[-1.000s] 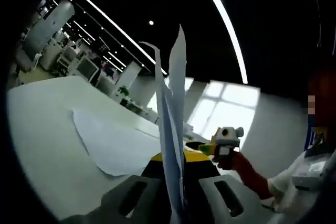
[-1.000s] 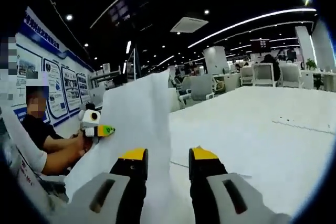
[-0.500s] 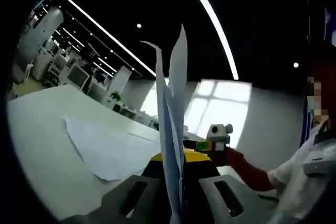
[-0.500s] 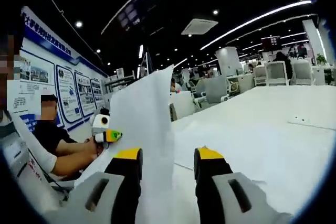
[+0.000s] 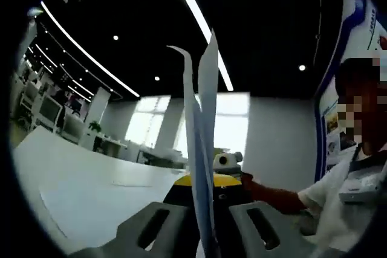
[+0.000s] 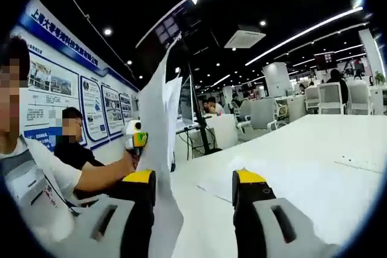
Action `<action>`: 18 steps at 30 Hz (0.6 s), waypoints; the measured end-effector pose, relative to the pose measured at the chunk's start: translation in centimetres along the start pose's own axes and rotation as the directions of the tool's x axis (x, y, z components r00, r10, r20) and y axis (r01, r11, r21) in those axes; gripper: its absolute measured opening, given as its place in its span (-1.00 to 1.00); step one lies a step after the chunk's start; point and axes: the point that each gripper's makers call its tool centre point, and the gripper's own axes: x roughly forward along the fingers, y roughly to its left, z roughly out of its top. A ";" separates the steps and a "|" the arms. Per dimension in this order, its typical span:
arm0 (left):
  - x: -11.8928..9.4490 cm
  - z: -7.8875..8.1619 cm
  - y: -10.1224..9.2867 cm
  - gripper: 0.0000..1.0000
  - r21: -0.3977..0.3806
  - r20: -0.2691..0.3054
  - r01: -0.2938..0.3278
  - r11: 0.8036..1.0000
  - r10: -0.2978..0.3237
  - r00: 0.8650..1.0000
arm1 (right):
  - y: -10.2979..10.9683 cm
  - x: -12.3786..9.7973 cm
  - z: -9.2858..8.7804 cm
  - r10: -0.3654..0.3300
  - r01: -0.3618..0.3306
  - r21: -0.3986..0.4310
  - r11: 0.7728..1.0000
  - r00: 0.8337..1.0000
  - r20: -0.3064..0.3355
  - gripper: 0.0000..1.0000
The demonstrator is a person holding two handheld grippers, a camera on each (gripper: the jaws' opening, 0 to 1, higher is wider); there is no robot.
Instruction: Organize the stack of printing papers by aligning and flattening the scattered papers on the table
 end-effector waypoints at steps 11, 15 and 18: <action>5.0 0.7 -2.5 -0.88 0.013 -0.066 0.117 0.993 -0.115 0.991 | 2.3 -0.4 3.0 0.072 -0.066 -0.113 0.991 0.996 0.050 -0.50; 4.7 -0.2 -1.1 -0.88 0.012 -0.082 0.075 0.997 -0.074 0.994 | 2.1 -0.4 2.8 0.056 -0.051 -0.128 0.990 0.998 0.038 -0.85; 4.5 -0.1 -0.4 -0.88 0.009 -0.081 0.057 0.998 -0.056 0.995 | 2.3 -0.3 2.9 0.065 -0.062 -0.067 0.996 0.997 0.039 -1.00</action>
